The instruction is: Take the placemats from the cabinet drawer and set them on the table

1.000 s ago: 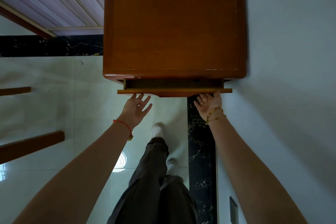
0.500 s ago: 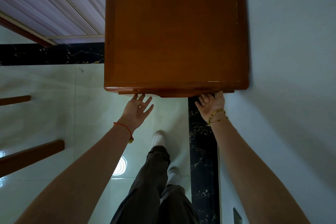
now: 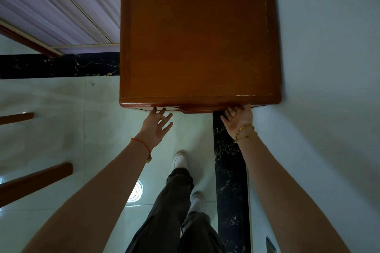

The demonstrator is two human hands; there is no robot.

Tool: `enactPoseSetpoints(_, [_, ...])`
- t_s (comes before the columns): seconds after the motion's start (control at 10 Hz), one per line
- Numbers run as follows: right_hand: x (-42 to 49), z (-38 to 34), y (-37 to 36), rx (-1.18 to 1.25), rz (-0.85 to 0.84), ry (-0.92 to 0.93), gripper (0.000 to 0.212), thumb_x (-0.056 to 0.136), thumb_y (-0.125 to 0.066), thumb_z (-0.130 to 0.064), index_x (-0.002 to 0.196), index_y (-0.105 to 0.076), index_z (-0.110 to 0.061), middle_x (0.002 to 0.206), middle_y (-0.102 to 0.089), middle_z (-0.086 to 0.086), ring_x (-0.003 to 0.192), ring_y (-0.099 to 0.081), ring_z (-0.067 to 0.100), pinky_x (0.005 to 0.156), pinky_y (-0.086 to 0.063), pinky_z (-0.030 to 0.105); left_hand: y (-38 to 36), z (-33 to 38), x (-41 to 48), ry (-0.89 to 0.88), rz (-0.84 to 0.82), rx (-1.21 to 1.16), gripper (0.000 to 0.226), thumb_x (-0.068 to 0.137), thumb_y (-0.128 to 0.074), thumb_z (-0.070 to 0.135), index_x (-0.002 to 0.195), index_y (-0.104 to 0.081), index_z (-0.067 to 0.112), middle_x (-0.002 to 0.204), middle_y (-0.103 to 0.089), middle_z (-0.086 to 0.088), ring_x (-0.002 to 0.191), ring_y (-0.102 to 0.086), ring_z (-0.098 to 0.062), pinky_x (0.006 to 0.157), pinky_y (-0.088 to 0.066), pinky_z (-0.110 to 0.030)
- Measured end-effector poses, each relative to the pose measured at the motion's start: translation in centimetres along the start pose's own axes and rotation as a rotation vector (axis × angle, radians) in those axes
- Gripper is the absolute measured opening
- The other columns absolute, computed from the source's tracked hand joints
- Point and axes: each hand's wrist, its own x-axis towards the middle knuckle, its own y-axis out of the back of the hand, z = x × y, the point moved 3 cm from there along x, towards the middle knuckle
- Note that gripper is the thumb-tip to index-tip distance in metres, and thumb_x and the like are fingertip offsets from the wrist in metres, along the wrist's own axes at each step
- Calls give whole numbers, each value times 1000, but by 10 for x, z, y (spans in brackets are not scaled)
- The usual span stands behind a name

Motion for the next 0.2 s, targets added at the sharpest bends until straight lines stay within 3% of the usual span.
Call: enactPoseSetpoints(0.2, [-26,21,6,-50,27,-59,67,100,-20,-53,151,-23,-9,156,-29,12,146,-23,28,119,-20,43,10,-4,-23,-28,15,27,57,98,-42,1,152,-32,18,148,-50,-7,127,-56,-29,107,-45,-45])
